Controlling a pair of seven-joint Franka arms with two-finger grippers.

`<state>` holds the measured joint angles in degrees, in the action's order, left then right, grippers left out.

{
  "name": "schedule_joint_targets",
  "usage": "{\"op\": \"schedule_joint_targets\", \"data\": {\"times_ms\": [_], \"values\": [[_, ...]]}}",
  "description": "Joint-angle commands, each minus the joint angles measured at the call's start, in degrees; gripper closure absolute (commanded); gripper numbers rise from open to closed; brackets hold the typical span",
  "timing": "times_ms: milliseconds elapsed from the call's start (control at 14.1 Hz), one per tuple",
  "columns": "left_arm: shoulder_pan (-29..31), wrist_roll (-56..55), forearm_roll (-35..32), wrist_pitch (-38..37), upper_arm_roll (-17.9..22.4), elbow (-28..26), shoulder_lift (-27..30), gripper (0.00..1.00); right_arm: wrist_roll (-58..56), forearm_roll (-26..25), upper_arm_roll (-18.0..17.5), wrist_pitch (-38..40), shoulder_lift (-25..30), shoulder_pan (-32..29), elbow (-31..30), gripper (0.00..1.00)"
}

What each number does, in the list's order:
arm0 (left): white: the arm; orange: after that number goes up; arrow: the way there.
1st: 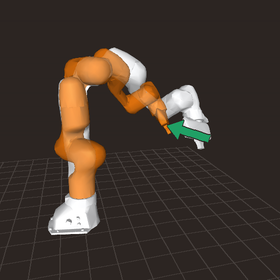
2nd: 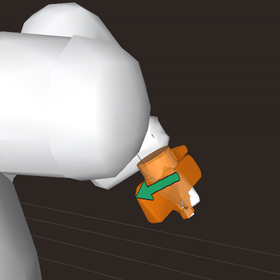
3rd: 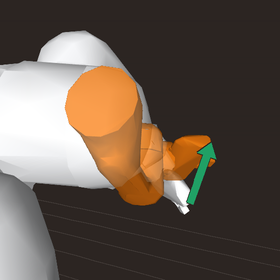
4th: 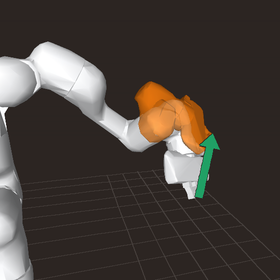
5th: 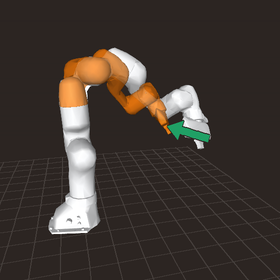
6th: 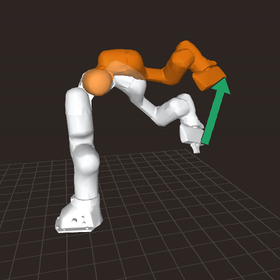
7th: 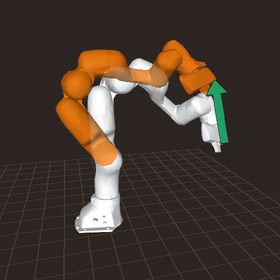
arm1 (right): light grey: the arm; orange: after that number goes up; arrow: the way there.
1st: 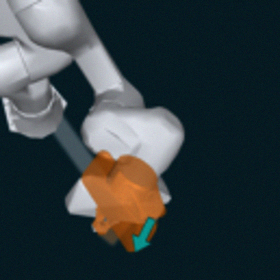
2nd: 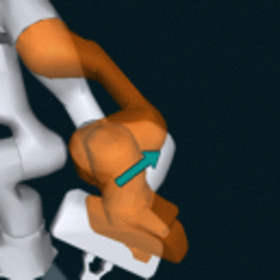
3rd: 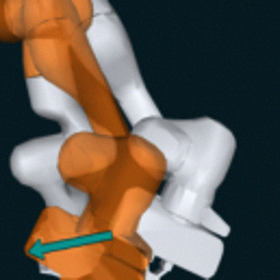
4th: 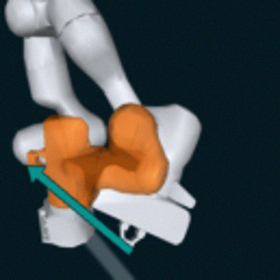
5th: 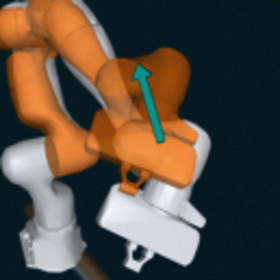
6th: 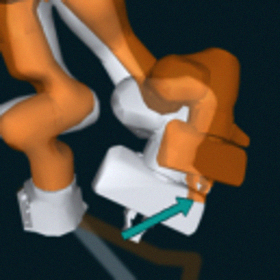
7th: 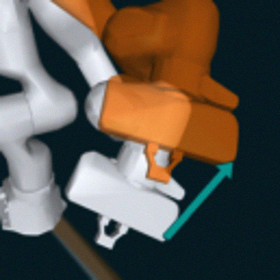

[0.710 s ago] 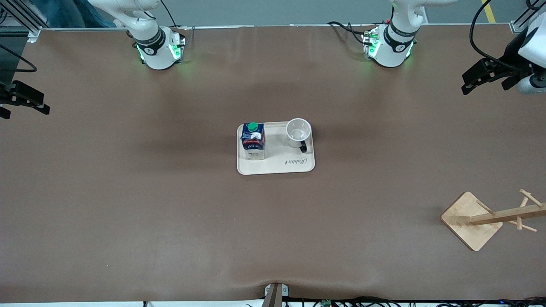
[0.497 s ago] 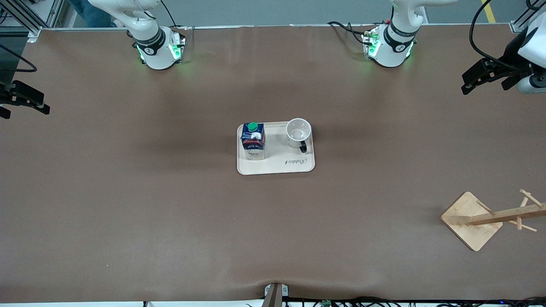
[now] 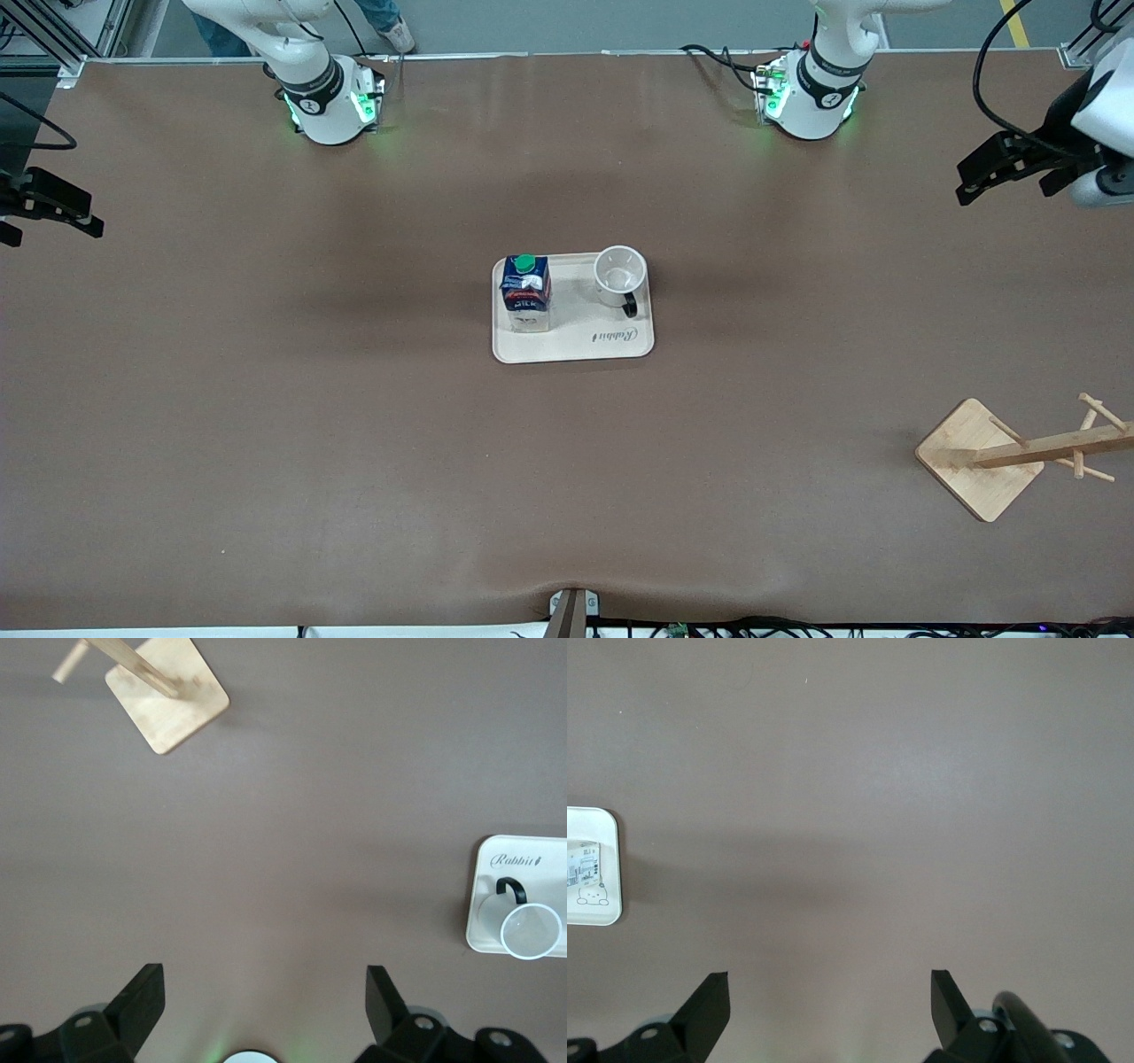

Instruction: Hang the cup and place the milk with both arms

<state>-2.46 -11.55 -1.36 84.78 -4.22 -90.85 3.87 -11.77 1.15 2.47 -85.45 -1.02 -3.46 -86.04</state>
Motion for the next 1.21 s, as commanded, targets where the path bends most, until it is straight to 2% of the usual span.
{"op": "schedule_joint_targets", "data": {"times_ms": [0, 142, 355, 710, 923, 1135], "values": [[-0.5, -3.7, -0.2, -0.5, -3.5, -1.2, -1.8, 0.00, -0.2, -0.7, -0.1, 0.5, 0.6, -0.1, -0.1, 0.00], [-0.4, -6.7, -0.2, -0.3, -7.8, -1.7, -3.3, 0.00, -0.1, -0.7, -0.1, 0.5, 0.6, -0.1, -0.1, 0.00], [-0.3, -15.6, 0.0, 4.1, -14.7, -7.1, -3.3, 0.00, -0.1, -0.6, -0.1, 0.5, 0.6, -0.1, -0.1, 0.00], [-0.4, -27.1, 1.4, 18.4, -23.4, -17.0, -4.1, 0.00, -0.1, -0.6, -0.1, 0.7, 0.6, -0.1, -0.1, 0.00], [-0.4, -34.9, 1.5, 25.8, -29.2, -20.1, -7.8, 0.00, -0.1, -0.6, -0.1, 0.7, 0.6, -0.2, -0.1, 0.00], [-1.5, -43.5, 0.7, 35.1, -32.9, -24.0, -11.6, 0.00, -0.1, -0.6, -0.1, 0.8, 0.6, -0.3, -0.1, 0.00]]}}
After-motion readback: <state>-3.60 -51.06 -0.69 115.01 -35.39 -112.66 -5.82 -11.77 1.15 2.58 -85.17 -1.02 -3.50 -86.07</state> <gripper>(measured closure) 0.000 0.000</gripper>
